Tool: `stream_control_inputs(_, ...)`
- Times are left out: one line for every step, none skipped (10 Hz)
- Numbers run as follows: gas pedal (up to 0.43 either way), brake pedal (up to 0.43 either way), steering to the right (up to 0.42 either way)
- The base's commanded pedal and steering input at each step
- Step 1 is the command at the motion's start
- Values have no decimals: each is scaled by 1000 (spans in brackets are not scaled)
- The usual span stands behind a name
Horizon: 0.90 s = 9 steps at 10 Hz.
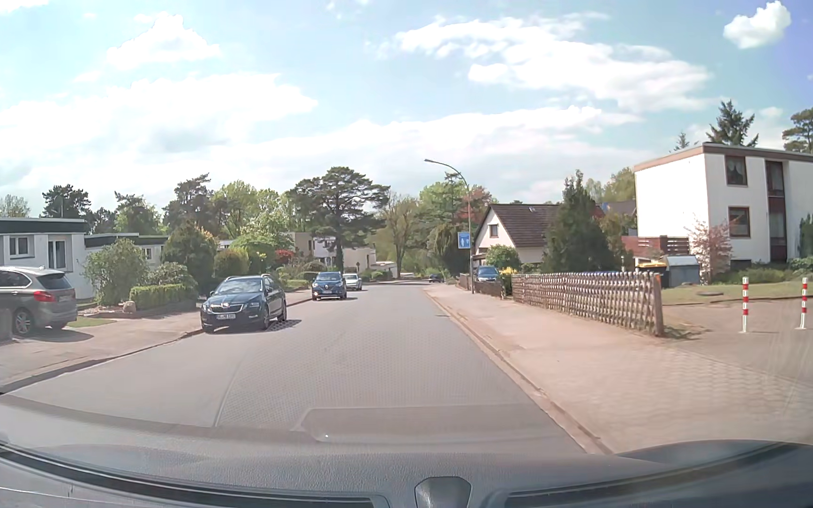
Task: Follow the waypoints while adhering to traffic rules and regulations
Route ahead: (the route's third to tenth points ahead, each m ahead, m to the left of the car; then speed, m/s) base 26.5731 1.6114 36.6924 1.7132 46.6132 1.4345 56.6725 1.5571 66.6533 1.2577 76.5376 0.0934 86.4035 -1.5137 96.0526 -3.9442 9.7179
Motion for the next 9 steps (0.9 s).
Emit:
stream_control_inputs(20, 0, -7)
stream_control_inputs(20, 0, -7)
stream_control_inputs(28, 0, -7)
stream_control_inputs(28, 0, -6)
stream_control_inputs(39, 0, -7)
stream_control_inputs(39, 0, -7)
stream_control_inputs(39, 0, -6)
stream_control_inputs(39, 0, -6)
stream_control_inputs(39, 0, -6)
